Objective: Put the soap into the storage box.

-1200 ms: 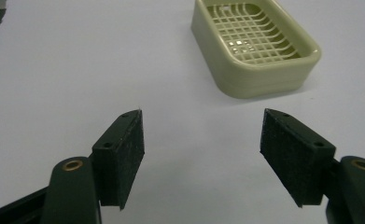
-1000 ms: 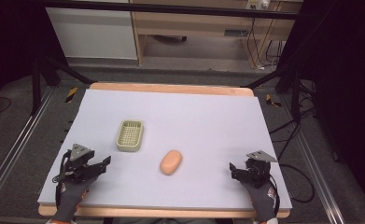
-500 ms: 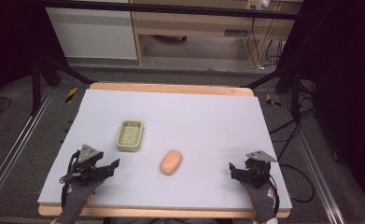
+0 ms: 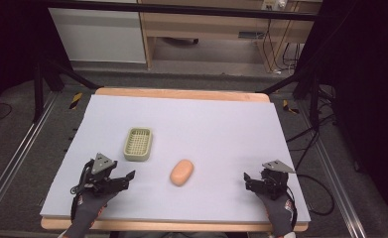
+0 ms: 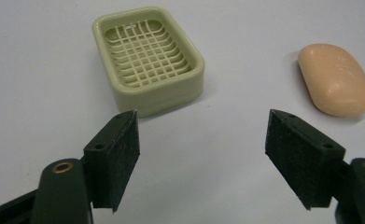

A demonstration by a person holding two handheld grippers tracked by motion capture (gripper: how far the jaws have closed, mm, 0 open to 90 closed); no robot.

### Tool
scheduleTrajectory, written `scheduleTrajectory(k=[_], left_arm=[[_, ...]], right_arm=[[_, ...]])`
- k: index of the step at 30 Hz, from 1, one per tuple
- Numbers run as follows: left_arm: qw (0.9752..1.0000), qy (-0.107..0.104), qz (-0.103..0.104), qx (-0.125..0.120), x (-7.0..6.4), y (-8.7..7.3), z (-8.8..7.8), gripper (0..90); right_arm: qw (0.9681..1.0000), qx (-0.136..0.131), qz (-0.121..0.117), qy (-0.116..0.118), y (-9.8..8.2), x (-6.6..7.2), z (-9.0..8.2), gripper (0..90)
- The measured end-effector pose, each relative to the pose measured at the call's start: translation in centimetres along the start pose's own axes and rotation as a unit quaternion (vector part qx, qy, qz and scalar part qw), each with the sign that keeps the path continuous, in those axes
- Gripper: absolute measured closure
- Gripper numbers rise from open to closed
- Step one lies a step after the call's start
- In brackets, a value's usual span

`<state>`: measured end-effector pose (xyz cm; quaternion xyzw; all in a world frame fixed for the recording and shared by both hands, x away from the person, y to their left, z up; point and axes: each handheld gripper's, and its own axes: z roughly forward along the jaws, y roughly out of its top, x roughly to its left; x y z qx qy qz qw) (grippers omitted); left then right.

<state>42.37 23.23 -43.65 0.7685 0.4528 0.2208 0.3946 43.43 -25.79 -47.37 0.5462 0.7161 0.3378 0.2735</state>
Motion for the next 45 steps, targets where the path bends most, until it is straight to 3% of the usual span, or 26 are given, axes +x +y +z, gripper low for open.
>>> scheduleTrajectory(k=[13, 24, 45], left_arm=[[0.9995, -0.009, 0.03, 0.009, -1.5, 1.3, 0.4, 22.4], [0.9978, -0.024, 0.061, 0.011, -3.7, 3.3, 1.1, 21.3], [0.9959, -0.045, 0.077, 0.012, -6.6, 5.3, 2.9, 20.0]], right_arm=[[1.0, -0.004, 0.003, 0.001, 0.0, 0.0, -0.1, 7.5], [1.0, -0.006, 0.001, 0.0, 0.0, 0.0, -0.3, 7.5], [1.0, -0.004, 0.0, 0.002, 0.0, 0.0, -0.3, 7.3]])
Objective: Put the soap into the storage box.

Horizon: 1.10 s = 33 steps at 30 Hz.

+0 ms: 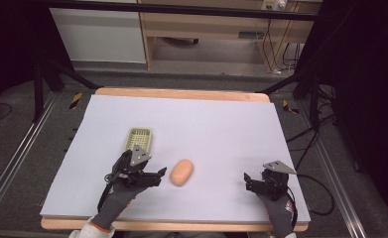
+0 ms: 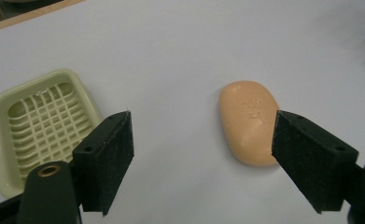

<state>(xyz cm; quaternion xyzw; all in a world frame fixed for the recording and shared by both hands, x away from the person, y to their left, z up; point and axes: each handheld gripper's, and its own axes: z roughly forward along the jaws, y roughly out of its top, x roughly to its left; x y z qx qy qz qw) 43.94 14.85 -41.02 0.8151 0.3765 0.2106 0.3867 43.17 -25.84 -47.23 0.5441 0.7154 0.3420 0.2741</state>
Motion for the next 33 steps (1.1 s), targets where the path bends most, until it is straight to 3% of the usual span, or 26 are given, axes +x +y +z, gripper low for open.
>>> scheduleTrajectory(k=[33], left_arm=[[0.9988, -0.028, 0.023, 0.032, -3.3, 1.5, 4.6, 19.0]], right_arm=[[1.0, 0.001, -0.001, -0.001, 0.1, 0.1, 0.0, 7.1]])
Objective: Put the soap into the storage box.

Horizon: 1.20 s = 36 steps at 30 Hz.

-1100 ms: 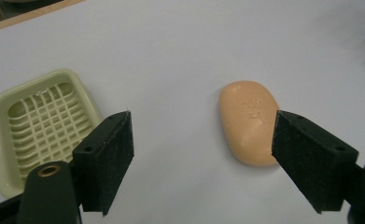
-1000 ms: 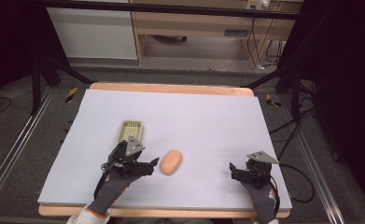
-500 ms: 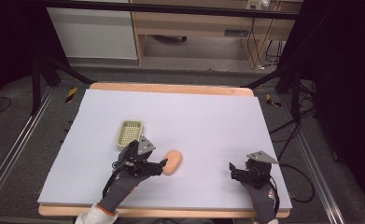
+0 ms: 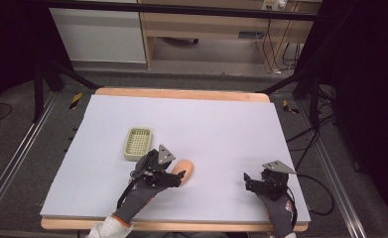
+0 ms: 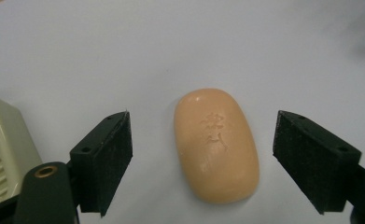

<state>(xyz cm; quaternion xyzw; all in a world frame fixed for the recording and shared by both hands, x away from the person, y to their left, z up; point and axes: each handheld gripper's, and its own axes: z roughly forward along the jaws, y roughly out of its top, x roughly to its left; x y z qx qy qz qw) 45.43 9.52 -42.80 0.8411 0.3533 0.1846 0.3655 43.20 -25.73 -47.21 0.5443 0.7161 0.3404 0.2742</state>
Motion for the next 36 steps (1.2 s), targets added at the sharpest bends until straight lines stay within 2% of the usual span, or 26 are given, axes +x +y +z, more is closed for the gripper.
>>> scheduleTrajectory(k=[21, 29, 36], left_arm=[[0.9996, -0.002, 0.002, 0.029, -0.5, -0.5, 2.6, 20.6], [0.9989, -0.006, 0.01, 0.045, -0.8, -0.6, 3.5, 21.7], [0.9983, -0.006, 0.008, 0.057, -1.0, -0.6, 4.5, 22.7]], right_arm=[[1.0, 0.003, -0.001, 0.0, 0.1, 0.1, 0.2, 7.1], [1.0, 0.003, 0.001, 0.001, 0.1, 0.1, 0.2, 7.0], [1.0, 0.004, -0.001, 0.0, 0.1, 0.1, 0.3, 6.9]])
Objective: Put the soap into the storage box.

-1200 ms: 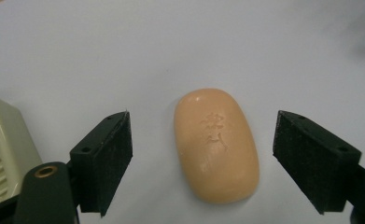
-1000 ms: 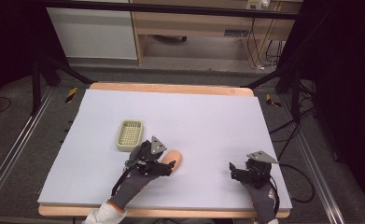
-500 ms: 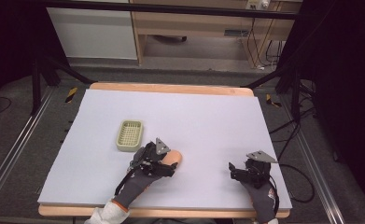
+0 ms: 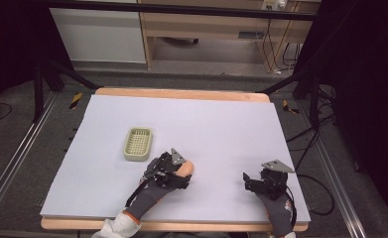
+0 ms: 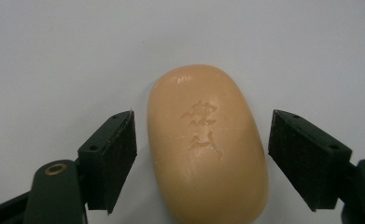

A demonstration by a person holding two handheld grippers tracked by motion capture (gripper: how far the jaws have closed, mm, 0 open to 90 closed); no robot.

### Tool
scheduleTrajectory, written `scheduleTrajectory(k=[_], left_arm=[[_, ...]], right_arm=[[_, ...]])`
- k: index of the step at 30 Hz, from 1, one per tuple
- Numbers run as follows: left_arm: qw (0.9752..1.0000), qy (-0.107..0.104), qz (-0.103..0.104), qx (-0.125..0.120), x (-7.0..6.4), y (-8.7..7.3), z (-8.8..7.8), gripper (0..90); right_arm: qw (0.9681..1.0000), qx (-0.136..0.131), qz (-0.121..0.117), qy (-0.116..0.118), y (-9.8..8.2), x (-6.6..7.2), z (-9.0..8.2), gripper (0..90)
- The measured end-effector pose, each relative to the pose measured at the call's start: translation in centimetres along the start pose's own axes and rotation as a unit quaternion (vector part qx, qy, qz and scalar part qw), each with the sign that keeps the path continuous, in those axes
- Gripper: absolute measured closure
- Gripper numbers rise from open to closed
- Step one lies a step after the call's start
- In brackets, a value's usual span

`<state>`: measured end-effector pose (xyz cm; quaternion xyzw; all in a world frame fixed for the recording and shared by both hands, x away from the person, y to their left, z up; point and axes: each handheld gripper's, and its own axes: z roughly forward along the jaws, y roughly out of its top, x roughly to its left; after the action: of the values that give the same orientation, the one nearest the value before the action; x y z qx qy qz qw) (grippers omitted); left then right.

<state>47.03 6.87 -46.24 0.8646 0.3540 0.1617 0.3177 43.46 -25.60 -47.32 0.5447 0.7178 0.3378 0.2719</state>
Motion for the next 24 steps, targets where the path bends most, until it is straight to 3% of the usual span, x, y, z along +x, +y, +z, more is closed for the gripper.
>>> scheduleTrajectory(k=[10, 15, 24], left_arm=[[0.9998, 0.003, -0.003, 0.02, -0.2, -0.1, 1.1, 25.5], [0.9996, -0.005, -0.018, 0.021, 0.0, -0.2, 1.2, 27.0], [0.9995, -0.008, -0.021, 0.022, 0.1, -0.2, 1.2, 29.1]], right_arm=[[1.0, 0.004, 0.0, 0.002, 0.0, 0.0, 0.0, 6.7], [1.0, 0.005, 0.0, 0.002, 0.0, 0.0, 0.0, 6.7], [1.0, 0.006, -0.003, 0.0, 0.0, 0.0, 0.1, 6.7]])
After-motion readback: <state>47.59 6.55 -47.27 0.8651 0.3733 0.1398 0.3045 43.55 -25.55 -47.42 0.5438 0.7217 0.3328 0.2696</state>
